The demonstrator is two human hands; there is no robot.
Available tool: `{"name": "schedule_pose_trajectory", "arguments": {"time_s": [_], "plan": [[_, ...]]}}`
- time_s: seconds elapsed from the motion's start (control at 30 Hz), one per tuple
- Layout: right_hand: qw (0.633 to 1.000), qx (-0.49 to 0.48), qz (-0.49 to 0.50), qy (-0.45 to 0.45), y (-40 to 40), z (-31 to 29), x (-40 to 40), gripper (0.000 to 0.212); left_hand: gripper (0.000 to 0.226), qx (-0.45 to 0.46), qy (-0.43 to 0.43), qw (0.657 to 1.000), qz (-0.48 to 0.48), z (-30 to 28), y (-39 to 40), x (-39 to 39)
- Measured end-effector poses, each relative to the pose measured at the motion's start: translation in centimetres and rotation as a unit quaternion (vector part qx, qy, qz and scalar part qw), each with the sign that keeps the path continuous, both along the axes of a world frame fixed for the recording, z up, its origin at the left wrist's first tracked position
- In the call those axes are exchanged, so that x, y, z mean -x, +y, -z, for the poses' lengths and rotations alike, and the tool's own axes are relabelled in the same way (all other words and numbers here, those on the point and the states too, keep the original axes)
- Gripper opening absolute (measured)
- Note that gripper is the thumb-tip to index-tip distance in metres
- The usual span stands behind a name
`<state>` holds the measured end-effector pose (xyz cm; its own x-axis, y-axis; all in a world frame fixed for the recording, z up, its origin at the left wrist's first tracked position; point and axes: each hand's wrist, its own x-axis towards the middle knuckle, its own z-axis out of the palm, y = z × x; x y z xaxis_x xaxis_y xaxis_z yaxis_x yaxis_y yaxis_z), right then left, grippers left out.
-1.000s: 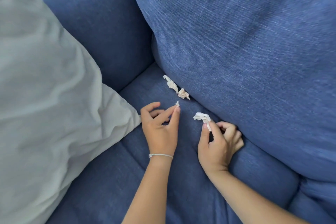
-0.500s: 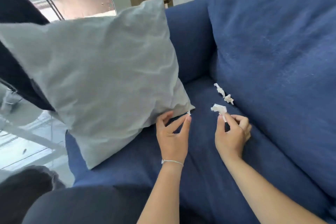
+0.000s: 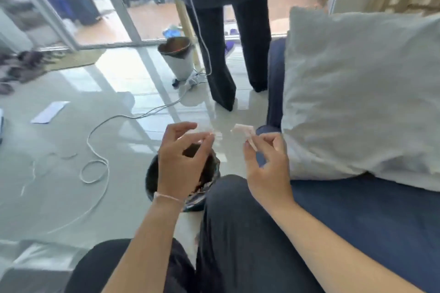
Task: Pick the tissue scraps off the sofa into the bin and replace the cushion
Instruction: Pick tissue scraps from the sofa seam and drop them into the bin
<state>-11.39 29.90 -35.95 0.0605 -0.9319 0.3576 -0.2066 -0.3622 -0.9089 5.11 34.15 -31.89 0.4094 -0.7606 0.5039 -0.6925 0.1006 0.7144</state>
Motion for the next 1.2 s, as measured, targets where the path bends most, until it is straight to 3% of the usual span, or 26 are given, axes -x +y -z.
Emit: {"name": "schedule_pose_trajectory", "arguments": {"time_s": [0.07,0.2,0.4,0.6,0.83,1.2], "plan": [[0.993,-0.002,-0.078,0.085,-0.3,0.8,-4.8,0.028,0.013,-0.042,-0.006,0.998,-0.051,1.6,2.0,-4.8],[0.972,-0.001,-0.140,0.187,-2.2,1.9,-10.4,0.040,0.006,-0.098,0.132,0.977,-0.134,5.3,4.6,-10.2],[0.965,-0.051,-0.158,0.204,-3.9,3.5,-15.4,0.040,0.004,-0.128,0.143,0.972,-0.132,6.2,2.3,-14.3],[0.959,-0.097,-0.144,0.222,-5.4,5.4,-17.0,0.015,0.005,-0.130,0.109,0.976,-0.137,5.7,0.0,-17.5],[0.957,-0.115,-0.147,0.223,-6.5,6.2,-18.6,0.020,0.008,-0.186,0.070,0.972,-0.126,7.0,-0.5,-19.1],[0.950,-0.105,-0.174,0.237,-6.5,6.2,-20.3,0.019,0.009,-0.193,0.037,0.973,-0.123,7.0,-0.5,-20.0]]}}
